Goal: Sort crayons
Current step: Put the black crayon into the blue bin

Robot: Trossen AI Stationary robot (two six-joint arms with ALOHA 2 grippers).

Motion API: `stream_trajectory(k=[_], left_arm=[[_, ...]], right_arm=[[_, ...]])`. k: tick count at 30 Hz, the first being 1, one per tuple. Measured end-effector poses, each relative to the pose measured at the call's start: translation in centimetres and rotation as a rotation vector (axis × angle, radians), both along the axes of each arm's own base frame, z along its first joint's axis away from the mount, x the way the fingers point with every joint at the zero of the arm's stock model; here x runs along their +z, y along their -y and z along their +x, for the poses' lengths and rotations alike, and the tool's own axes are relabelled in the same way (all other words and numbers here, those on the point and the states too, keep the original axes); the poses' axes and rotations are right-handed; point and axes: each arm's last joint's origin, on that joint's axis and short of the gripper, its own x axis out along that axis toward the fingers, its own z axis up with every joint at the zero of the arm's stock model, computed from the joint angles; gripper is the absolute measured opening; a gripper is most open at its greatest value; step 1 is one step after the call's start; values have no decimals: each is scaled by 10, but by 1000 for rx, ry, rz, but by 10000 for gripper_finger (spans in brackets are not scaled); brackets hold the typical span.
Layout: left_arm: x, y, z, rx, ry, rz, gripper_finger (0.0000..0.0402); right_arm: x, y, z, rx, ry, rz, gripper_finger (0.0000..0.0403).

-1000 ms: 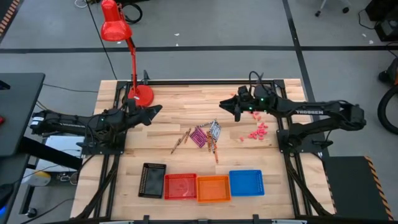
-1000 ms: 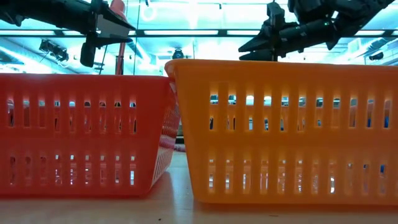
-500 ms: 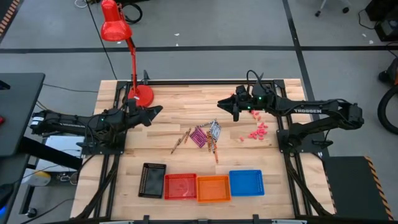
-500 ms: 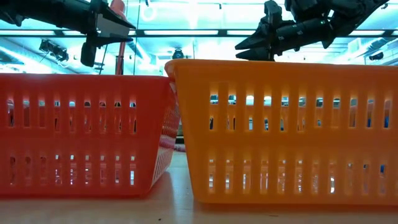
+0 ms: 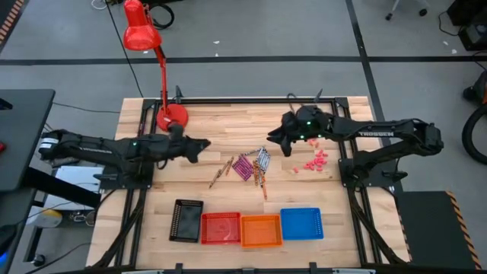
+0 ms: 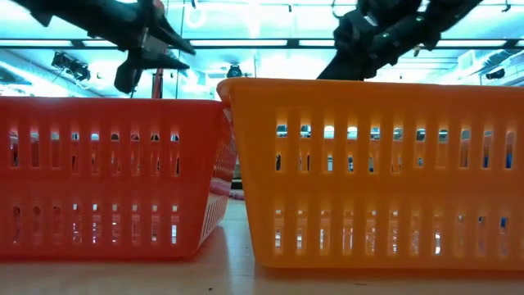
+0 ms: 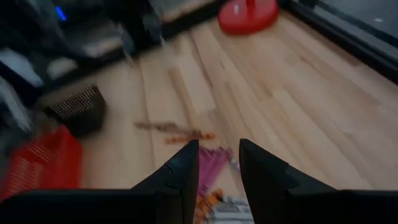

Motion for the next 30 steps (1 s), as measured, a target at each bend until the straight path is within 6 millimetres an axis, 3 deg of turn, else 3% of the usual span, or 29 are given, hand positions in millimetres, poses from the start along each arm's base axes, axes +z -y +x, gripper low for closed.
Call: stream_trajectory(k=[4, 12, 17, 25, 30], left_arm=[[-11, 2, 14, -53, -193, -17, 137], [-33, 7, 31, -159, -287, -166, 137], [-37, 12, 32, -213, -305, -227, 137], [-40, 18, 30, -260, -355, -176, 137], [-40, 18, 29, -291, -376, -122, 137]], right_arm=[[-5, 1, 18, 43, -94, -42, 119], [-24, 6, 49, 115, -223, 6, 119], [-30, 3, 71, 209, -342, -36, 119], [-49, 11, 113, 232, -459, -90, 119], [-60, 14, 126, 275, -505, -126, 119]])
